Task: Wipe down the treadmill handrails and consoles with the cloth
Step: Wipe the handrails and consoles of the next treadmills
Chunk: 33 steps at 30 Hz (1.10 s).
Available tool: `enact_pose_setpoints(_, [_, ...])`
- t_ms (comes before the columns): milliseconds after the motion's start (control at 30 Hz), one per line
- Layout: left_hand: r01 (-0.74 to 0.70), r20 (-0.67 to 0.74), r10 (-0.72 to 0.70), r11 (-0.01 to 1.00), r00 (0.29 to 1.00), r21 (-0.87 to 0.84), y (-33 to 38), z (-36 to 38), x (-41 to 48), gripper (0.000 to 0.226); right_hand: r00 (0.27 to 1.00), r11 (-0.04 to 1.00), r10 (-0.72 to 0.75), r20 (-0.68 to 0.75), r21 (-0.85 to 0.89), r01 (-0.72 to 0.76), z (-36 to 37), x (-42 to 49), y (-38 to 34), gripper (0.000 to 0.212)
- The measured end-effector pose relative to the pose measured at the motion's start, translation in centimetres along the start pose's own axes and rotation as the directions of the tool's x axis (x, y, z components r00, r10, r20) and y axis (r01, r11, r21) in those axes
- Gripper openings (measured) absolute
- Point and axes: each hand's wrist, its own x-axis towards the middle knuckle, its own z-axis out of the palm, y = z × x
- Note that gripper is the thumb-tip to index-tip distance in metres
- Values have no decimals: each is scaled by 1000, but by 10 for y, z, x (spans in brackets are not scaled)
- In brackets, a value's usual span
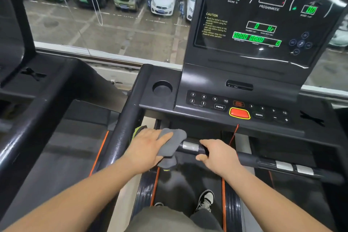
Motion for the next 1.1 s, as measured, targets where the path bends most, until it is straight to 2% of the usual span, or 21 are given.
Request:
enact_pose_setpoints(67, [-42,8,42,997,999,-66,-13,-9,1,66,1000,998,-2,-23,-68,0,-1,-5,8,54])
enact_pose_setpoints(133, [13,97,-7,998,995,-61,-8,-11,8,61,1000,998,13,-9,-66,-14,0,-10,18,54])
enact_pose_setpoints(200, [105,222,-99,994,970,-17,10,-10,25,60,1000,999,31,-6,-21,-31,1,-12,25,53])
enact_pose_setpoints(267, [131,290,-139,990,947,46,43,-8,46,63,996,995,86,-26,58,-84,-2,-11,26,53])
enact_pose_setpoints(367, [58,313,-59,998,948,12,111,-6,76,69,989,973,147,-16,182,-141,-7,-10,26,69])
enact_pose_setpoints(467, [43,285,-21,996,958,-72,145,1,92,68,984,938,178,-15,304,-165,-10,-18,44,83])
enact_pose_setpoints(567, [-89,238,113,990,965,-109,117,6,80,75,978,968,209,-12,147,-205,-9,-21,76,78])
enact_pose_setpoints(667, [-63,257,79,996,963,-67,68,6,60,68,967,967,247,68,42,-250,-10,-19,86,50])
enact_pose_setpoints(767, [9,331,-4,1000,944,-13,39,-1,50,55,971,971,236,24,35,-237,-2,-16,88,24])
enact_pose_setpoints(900, [108,282,-139,987,949,123,83,5,67,57,972,967,236,5,101,-235,1,-17,97,35])
enact_pose_setpoints(1000, [45,233,-68,994,970,102,142,22,89,53,964,955,262,53,126,-267,-7,-13,100,45])
enact_pose_setpoints(1067, [22,180,-34,997,983,68,163,24,99,45,959,950,274,77,134,-282,-12,-10,100,50])
enact_pose_setpoints(1100, [9,173,-19,998,985,59,164,24,99,48,957,950,279,78,125,-287,-13,-10,99,52])
